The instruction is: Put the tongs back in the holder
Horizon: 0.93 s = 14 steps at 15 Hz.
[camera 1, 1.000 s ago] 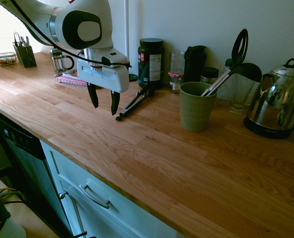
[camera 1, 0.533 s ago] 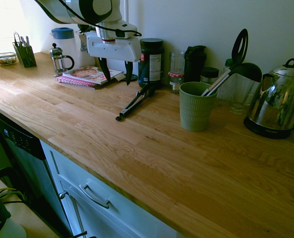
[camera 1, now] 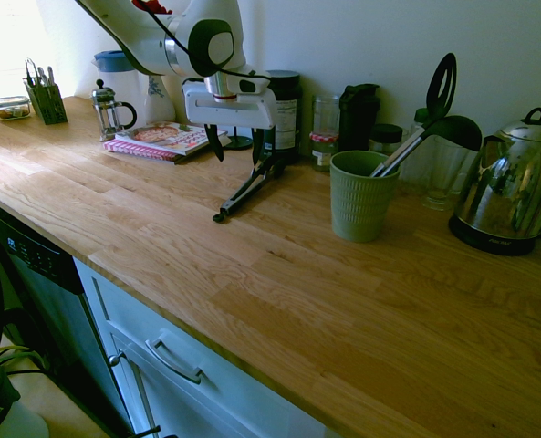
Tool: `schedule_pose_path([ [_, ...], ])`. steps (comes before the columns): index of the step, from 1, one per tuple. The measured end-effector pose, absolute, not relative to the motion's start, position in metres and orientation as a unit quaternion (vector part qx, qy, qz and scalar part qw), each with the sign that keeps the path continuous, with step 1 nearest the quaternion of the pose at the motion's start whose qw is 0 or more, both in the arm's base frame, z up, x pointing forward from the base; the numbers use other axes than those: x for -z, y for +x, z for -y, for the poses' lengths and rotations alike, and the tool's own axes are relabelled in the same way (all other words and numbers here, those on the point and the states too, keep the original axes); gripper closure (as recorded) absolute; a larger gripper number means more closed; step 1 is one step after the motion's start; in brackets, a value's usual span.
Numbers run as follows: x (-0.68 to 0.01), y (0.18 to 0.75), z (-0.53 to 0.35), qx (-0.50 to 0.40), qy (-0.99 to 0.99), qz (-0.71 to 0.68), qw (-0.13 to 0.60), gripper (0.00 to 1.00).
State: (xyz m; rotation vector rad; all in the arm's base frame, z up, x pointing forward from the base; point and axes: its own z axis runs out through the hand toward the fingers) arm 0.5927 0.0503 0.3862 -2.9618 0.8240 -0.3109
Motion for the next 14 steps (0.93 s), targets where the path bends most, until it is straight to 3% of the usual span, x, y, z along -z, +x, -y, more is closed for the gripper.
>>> schedule_pose_path([
  [14,-0.347,0.624,-0.04,0.082,-0.958,-0.275,0.016,1.0],
])
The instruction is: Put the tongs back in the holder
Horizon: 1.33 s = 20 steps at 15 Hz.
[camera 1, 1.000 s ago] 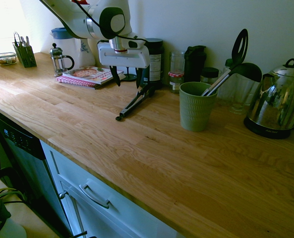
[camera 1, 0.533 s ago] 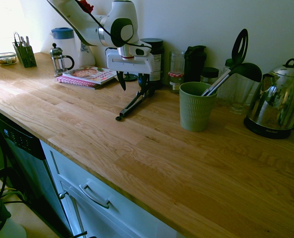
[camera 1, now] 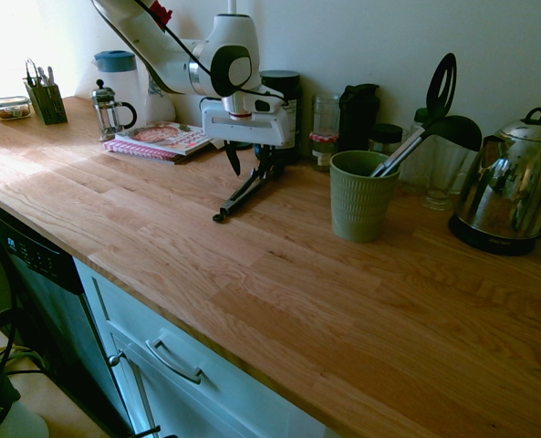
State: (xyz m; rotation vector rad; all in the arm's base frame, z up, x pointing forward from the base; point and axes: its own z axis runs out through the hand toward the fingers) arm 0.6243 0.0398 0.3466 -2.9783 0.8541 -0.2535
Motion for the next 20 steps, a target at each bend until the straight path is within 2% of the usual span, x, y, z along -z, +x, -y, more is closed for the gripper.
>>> schedule_pose_path([
  [15,-0.35,0.626,-0.018,0.084,-0.953,-0.289,0.01,1.0],
  [17,-0.382,0.628,-0.006,0.086,-0.947,-0.309,0.023,1.0],
  [20,-0.476,0.615,0.026,0.092,-0.936,-0.337,0.041,1.0],
])
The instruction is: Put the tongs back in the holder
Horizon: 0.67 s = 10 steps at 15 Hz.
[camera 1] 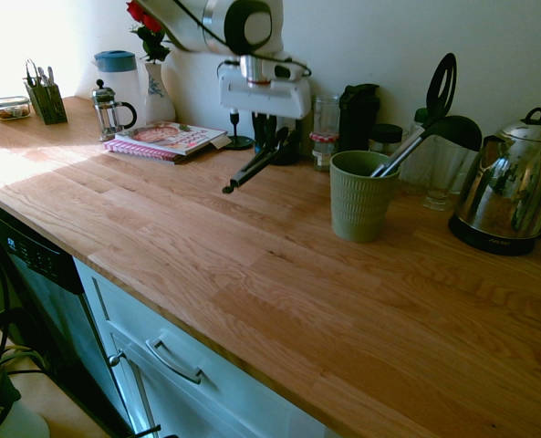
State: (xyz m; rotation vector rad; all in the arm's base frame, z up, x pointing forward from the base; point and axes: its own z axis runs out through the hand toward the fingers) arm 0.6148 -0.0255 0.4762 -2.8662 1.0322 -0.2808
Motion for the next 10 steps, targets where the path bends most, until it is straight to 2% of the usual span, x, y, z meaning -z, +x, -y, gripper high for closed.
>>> schedule_pose_path([
  [5,-0.619,0.556,0.092,0.183,-0.884,-0.425,0.061,1.0],
  [7,-0.639,0.543,0.108,0.233,-0.86,-0.452,0.039,1.0],
  [10,-0.618,0.541,0.127,0.307,-0.816,-0.49,0.02,1.0],
])
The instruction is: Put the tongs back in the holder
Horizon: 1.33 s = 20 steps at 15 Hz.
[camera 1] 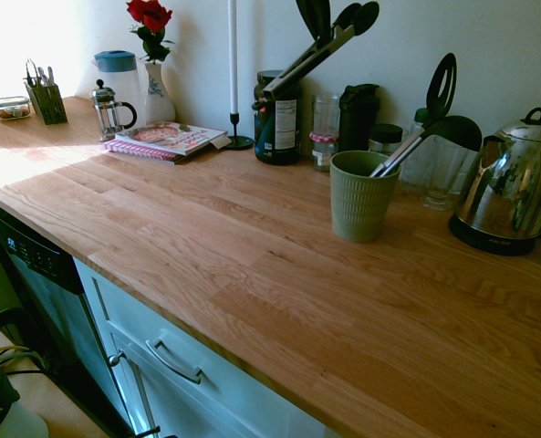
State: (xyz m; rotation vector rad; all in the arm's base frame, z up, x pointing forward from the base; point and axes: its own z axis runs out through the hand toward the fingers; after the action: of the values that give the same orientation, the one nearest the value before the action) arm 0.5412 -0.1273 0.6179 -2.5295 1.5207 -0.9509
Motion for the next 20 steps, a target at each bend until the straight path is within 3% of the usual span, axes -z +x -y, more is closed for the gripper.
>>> schedule_pose_path([
  [9,-0.584,0.539,0.192,0.495,-0.67,-0.553,-0.009,1.0],
  [20,-0.513,0.582,0.182,0.494,-0.671,-0.553,-0.012,1.0],
])
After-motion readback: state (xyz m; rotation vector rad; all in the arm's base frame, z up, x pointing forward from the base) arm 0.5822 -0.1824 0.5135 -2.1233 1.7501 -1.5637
